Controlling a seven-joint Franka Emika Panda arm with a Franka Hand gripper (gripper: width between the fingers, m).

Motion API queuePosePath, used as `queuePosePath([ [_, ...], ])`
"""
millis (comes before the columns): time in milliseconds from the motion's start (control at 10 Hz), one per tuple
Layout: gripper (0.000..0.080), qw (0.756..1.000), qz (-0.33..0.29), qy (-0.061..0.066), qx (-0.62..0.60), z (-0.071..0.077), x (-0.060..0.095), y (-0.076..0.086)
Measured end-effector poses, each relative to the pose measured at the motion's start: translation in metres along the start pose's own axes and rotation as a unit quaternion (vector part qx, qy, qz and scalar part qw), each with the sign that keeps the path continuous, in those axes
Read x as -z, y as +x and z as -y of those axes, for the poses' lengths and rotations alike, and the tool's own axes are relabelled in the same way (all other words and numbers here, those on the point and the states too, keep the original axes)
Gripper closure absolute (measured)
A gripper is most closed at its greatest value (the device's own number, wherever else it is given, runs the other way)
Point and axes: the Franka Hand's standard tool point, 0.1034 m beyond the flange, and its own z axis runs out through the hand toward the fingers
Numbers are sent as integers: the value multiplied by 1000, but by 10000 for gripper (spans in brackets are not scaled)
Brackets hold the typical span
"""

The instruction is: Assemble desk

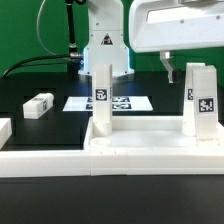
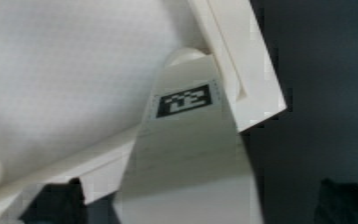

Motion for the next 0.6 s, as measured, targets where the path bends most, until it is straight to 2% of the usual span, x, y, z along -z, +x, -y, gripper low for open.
queuePosePath([
  [100,151,1000,-1,-2,28,-3,0,1],
  [400,151,1000,-1,-2,12,-4,0,2],
  [600,412,1000,-1,-2,-11,-4,0,2],
])
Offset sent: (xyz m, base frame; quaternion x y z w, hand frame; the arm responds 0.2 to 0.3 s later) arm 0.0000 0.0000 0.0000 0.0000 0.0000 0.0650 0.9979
